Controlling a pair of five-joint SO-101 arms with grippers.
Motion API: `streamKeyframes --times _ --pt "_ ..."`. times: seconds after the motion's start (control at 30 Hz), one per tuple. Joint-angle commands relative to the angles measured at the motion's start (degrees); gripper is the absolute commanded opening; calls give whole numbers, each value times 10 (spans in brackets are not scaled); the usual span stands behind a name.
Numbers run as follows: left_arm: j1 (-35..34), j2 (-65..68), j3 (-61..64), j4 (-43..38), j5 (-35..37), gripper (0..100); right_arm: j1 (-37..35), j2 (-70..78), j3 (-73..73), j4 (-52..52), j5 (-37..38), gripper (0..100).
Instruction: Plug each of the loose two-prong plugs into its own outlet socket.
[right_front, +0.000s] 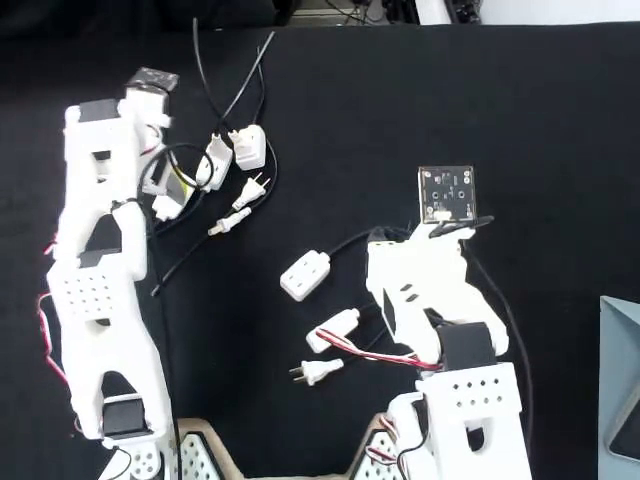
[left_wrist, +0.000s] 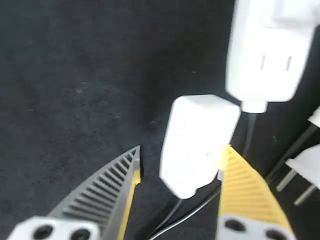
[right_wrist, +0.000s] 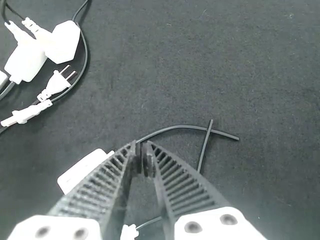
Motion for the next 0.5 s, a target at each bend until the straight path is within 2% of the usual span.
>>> streamKeyframes --times 0.0,0.2,0.33,0.47 --pt "17 -5 12 2 -4 246 4 -7 -1 -8 -2 15" --pt "16 -5 14 2 -3 240 4 -7 -1 -8 -3 15" --pt "12 -11 14 2 -4 165 4 -7 -1 -8 -3 15" --pt "6 -12 -3 6 -4 143 4 -7 -1 -8 -3 15"
